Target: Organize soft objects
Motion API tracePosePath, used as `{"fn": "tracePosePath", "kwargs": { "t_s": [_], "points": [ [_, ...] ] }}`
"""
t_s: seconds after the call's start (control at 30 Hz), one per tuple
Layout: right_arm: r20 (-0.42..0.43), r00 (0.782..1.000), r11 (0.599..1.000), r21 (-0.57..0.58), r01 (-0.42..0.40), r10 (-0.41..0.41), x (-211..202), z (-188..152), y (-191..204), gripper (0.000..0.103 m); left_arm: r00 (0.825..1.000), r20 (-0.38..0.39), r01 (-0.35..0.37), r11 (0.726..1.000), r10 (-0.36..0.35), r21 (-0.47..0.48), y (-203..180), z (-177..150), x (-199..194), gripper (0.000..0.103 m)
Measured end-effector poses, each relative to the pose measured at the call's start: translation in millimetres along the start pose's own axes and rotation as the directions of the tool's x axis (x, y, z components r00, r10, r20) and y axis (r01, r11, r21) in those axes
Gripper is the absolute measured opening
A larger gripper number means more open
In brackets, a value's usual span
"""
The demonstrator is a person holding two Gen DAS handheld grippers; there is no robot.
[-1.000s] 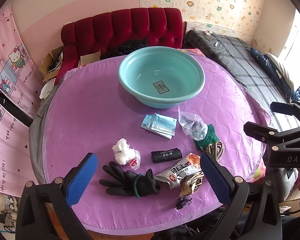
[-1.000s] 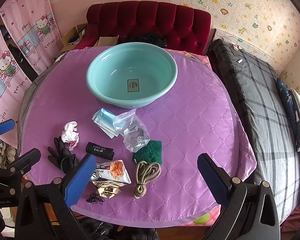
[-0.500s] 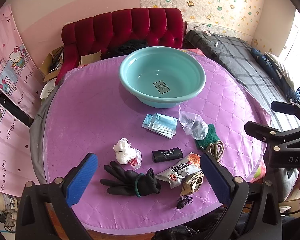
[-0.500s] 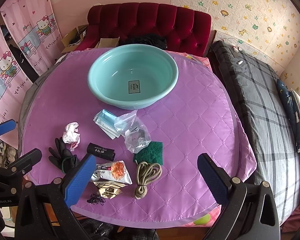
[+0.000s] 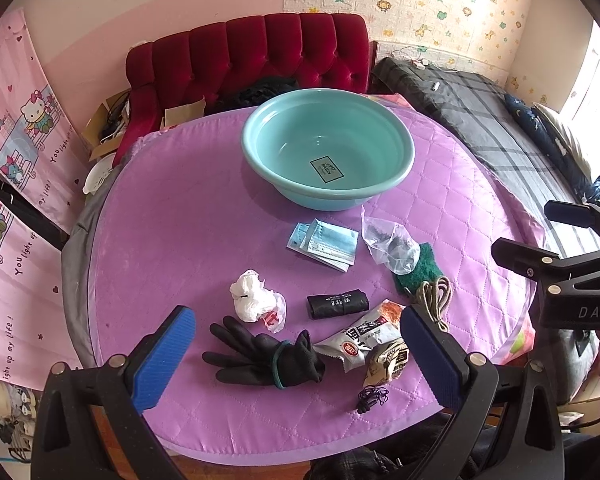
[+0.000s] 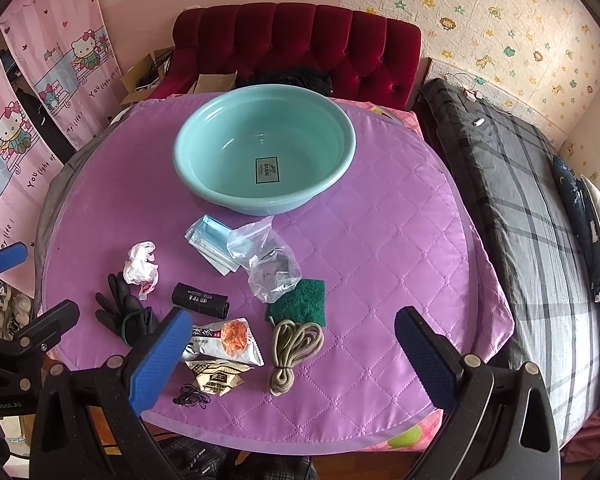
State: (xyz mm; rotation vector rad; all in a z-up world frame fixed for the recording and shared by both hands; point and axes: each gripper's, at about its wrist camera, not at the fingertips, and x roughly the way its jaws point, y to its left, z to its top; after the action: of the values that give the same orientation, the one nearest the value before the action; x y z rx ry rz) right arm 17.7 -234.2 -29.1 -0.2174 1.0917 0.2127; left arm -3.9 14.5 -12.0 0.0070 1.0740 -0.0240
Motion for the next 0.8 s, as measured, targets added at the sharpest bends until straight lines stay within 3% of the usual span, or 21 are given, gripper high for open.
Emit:
{"fn": "tracePosePath", "kwargs": {
  "t_s": [0.57, 0.8],
  "points": [
    [-0.01, 1.0, 1.0, 0.023, 0.001, -0.001, 7, -7, -9, 0.103, 1.0, -0.002, 0.002, 1.0, -0.002, -0.007, 6, -3, 9, 0.103],
    [-0.055, 0.998, 0.998, 0.049, 0.027, -0.024, 36, -21, -24, 0.103, 1.0, -0.025, -0.009, 1.0, 0.009, -0.004, 14, -17, 23, 0.103]
  ]
}}
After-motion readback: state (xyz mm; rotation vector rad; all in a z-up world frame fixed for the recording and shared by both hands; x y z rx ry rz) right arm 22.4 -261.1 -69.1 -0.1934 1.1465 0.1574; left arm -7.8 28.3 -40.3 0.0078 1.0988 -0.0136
